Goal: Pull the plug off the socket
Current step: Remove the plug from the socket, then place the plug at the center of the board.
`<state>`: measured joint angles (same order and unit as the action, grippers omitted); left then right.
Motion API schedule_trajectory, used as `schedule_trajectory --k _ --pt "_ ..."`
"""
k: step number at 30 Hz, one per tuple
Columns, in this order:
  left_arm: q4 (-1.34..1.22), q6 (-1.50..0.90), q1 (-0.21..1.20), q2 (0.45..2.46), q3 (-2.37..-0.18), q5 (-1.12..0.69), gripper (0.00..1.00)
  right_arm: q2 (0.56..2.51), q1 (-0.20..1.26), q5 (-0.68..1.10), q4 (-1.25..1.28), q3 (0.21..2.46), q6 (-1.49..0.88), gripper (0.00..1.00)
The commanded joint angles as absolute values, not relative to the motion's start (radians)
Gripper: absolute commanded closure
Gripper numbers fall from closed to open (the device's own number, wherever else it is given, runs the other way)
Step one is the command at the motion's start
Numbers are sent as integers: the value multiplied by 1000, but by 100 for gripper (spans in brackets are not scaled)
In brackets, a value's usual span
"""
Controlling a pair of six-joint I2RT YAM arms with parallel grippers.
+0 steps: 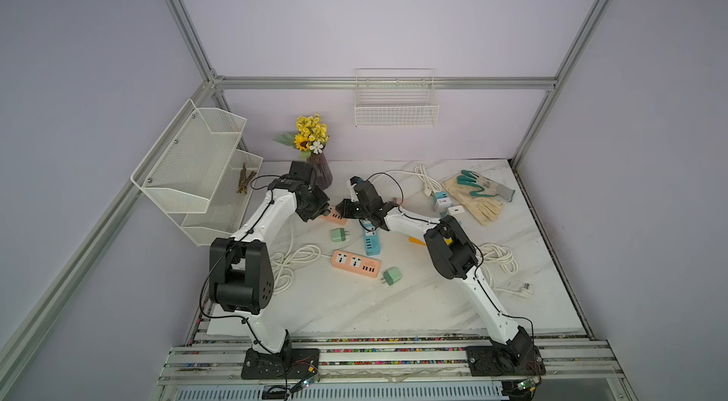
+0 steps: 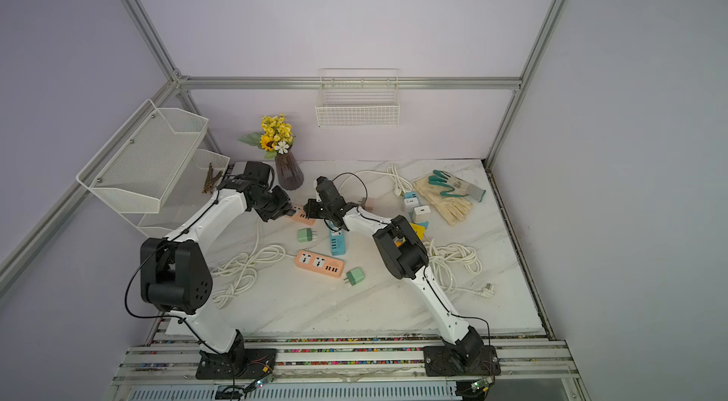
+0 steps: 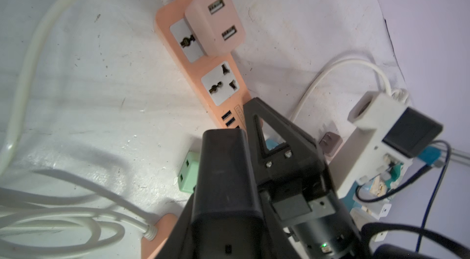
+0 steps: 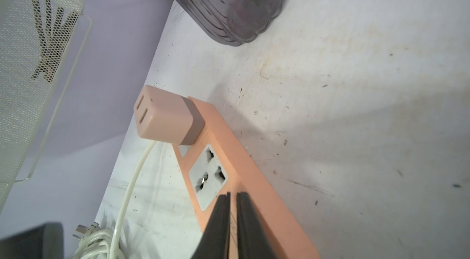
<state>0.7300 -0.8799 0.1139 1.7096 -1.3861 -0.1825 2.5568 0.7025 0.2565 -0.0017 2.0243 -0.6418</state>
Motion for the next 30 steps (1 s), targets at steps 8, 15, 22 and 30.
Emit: schedule_trajectory --k 8,15,22,30 --pt "466 -786 51 1695 -1134 -382 90 2579 710 227 -173 1999 -617 86" --pt "476 -769 26 1713 -1101 -341 77 2568 710 232 -157 1976 -615 86" --pt "543 -737 24 1700 -1122 -248 57 2562 712 239 -156 1964 -607 85" --pt "625 -729 24 1688 -1184 -125 44 2549 713 253 -146 1956 -608 84"
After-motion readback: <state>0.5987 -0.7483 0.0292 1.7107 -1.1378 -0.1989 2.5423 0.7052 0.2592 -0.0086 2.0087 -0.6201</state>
